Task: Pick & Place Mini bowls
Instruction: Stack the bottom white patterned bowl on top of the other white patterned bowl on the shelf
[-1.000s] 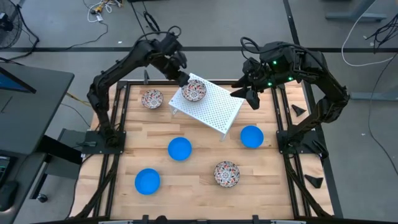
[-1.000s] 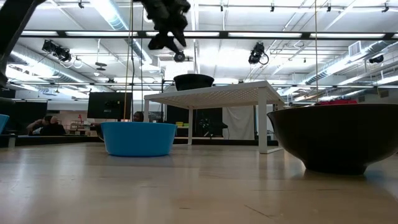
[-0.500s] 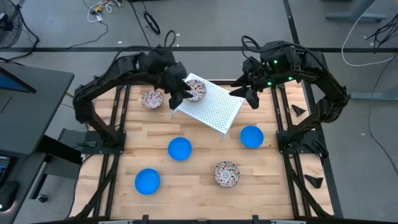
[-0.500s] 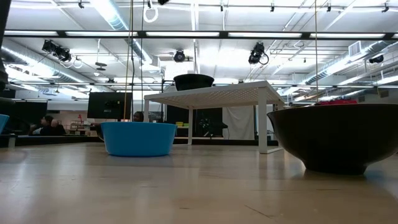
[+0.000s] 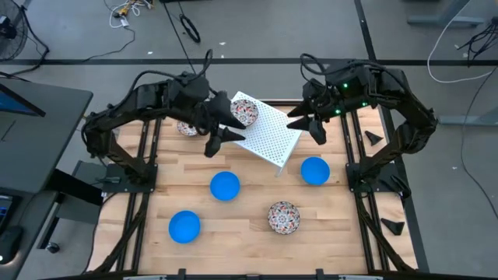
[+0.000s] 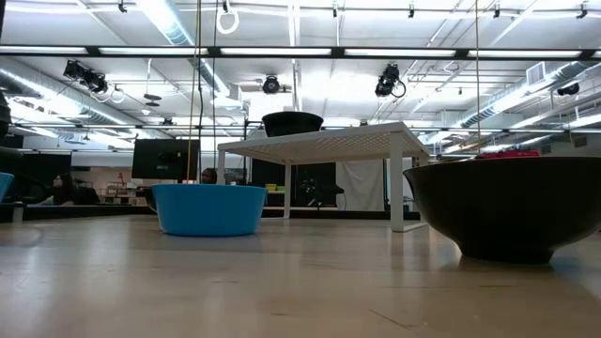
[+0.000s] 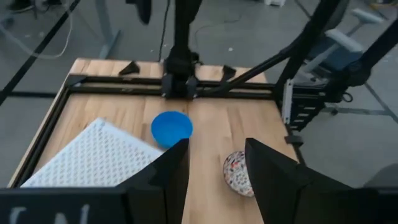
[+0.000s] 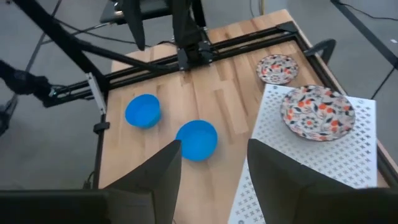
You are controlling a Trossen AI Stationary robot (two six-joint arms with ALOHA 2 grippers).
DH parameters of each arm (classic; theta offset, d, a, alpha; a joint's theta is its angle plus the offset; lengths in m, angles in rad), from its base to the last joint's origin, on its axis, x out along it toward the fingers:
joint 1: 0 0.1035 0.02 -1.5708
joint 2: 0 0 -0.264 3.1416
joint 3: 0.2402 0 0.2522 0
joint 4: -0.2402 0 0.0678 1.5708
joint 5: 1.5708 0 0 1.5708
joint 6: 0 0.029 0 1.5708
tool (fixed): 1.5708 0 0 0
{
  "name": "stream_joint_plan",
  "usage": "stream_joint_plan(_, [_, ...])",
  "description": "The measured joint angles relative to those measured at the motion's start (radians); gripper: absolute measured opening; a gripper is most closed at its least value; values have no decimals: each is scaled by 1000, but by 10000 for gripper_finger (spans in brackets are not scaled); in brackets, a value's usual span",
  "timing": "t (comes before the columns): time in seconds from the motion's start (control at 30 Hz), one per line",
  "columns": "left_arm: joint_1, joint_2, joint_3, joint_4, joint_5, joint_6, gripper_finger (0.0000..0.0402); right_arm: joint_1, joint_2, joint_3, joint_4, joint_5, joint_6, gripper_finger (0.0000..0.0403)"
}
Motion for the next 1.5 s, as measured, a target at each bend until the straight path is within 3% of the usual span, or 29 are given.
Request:
stream_joint_plan(0.27, [-65,0,0,-8,9,67,160,96,0,0,-23,55,3,185])
stream_joint_plan(0.5, [-109,10,-22,-181,32,95,160,153,0,0,-34,55,3,185])
stream_joint_plan(0.67, [-127,-92,-265,-30,73,38,160,168,0,0,-33,54,17,185])
stream_joint_plan(0.83, [-128,-239,-538,302,68,-43,160,168,0,0,-32,55,61,185])
stream_joint_plan(1.03, [-128,-373,-788,584,57,-134,160,180,0,0,-45,66,170,185])
stream_joint_plan(1.3, [-164,-506,-1026,917,-14,-231,160,276,31,0,-241,164,386,185])
stream_joint_plan(1.5, [-175,-537,-1070,951,-30,-257,160,367,74,-72,-237,166,485,185])
